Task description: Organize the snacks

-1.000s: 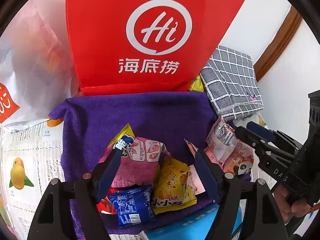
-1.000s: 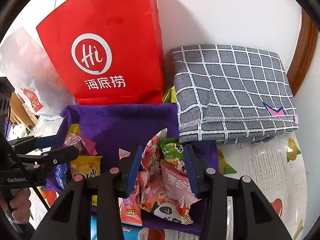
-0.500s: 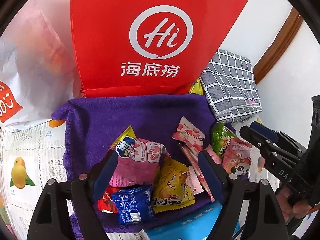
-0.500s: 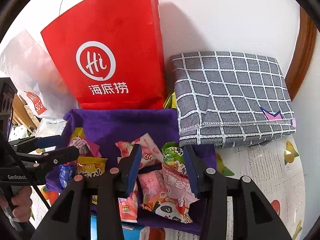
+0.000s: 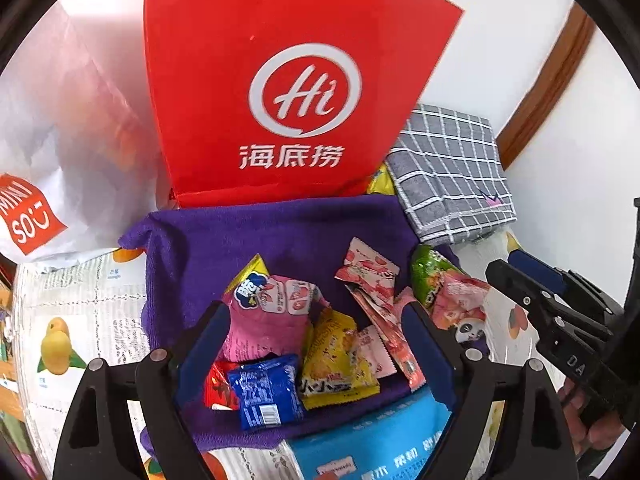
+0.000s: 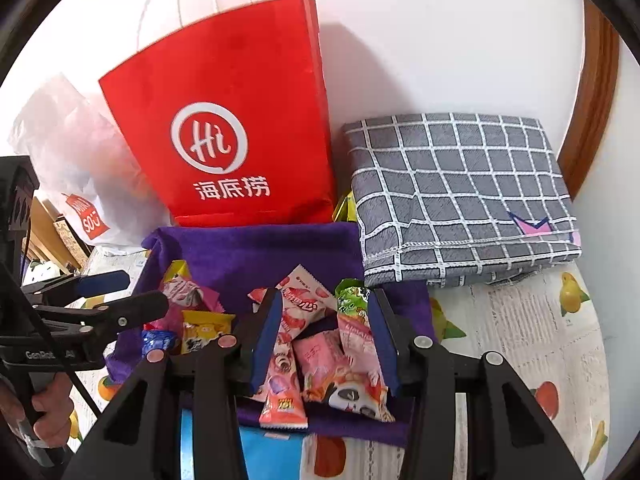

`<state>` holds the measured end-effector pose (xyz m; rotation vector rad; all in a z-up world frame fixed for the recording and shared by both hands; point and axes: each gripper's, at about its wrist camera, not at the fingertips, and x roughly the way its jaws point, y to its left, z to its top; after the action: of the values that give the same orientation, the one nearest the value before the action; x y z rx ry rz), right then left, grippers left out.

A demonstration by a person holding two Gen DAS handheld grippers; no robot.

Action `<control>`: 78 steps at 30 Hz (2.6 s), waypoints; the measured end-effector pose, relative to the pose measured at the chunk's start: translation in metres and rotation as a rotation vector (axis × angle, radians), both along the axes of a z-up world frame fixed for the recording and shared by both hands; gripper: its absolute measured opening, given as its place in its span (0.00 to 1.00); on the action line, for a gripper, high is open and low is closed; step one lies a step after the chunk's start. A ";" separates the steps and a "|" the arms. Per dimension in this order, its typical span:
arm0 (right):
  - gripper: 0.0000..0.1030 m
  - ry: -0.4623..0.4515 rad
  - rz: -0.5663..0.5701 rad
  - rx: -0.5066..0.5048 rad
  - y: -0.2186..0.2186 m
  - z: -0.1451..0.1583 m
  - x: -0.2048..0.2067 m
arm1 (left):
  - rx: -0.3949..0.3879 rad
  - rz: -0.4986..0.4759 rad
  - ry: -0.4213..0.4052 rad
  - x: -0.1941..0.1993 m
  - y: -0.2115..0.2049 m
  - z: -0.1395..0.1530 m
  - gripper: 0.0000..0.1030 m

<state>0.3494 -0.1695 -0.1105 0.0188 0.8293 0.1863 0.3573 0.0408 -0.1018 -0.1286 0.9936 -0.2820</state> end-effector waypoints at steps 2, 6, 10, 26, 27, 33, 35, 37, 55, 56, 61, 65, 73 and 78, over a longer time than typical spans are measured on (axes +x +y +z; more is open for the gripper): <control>0.48 -0.016 -0.004 -0.005 0.001 0.008 -0.010 | 0.003 -0.004 -0.012 -0.007 -0.004 0.007 0.88; 0.53 -0.041 -0.006 -0.015 0.002 0.028 -0.030 | 0.015 -0.016 -0.034 -0.026 -0.008 0.020 0.89; 0.62 -0.079 -0.027 -0.016 0.000 0.048 -0.054 | 0.016 -0.002 -0.061 -0.052 -0.005 0.036 0.90; 0.90 -0.112 -0.103 -0.041 -0.021 0.089 -0.194 | 0.039 0.035 -0.191 -0.195 -0.006 0.086 1.00; 0.91 -0.119 -0.112 -0.053 -0.022 0.091 -0.204 | 0.038 0.041 -0.199 -0.206 -0.006 0.088 1.00; 0.97 -0.126 -0.147 -0.072 -0.034 0.097 -0.255 | 0.039 0.070 -0.241 -0.255 -0.011 0.096 1.00; 0.98 -0.131 -0.161 -0.073 -0.039 0.097 -0.270 | 0.023 0.068 -0.247 -0.269 -0.013 0.098 1.00; 0.98 -0.137 -0.164 -0.067 -0.044 0.098 -0.283 | 0.020 0.062 -0.255 -0.282 -0.018 0.100 1.00; 0.98 -0.213 -0.178 -0.034 -0.063 0.109 -0.371 | 0.052 0.059 -0.328 -0.354 -0.046 0.114 1.00; 0.98 -0.216 -0.179 -0.033 -0.064 0.109 -0.373 | 0.053 0.059 -0.330 -0.355 -0.047 0.114 1.00; 0.98 -0.220 -0.186 -0.025 -0.067 0.110 -0.377 | 0.054 0.062 -0.335 -0.358 -0.048 0.117 1.00; 0.98 -0.230 -0.185 -0.021 -0.068 0.112 -0.382 | 0.060 0.060 -0.341 -0.360 -0.050 0.119 1.00; 0.98 -0.231 -0.187 -0.015 -0.070 0.112 -0.385 | 0.064 0.060 -0.347 -0.363 -0.052 0.120 1.00; 0.98 -0.232 -0.189 -0.010 -0.070 0.112 -0.387 | 0.065 0.061 -0.347 -0.364 -0.053 0.120 1.00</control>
<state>-0.0373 -0.2394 0.0014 0.0649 0.5933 0.0052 -0.0066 -0.0119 0.0179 -0.0483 0.6527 -0.2073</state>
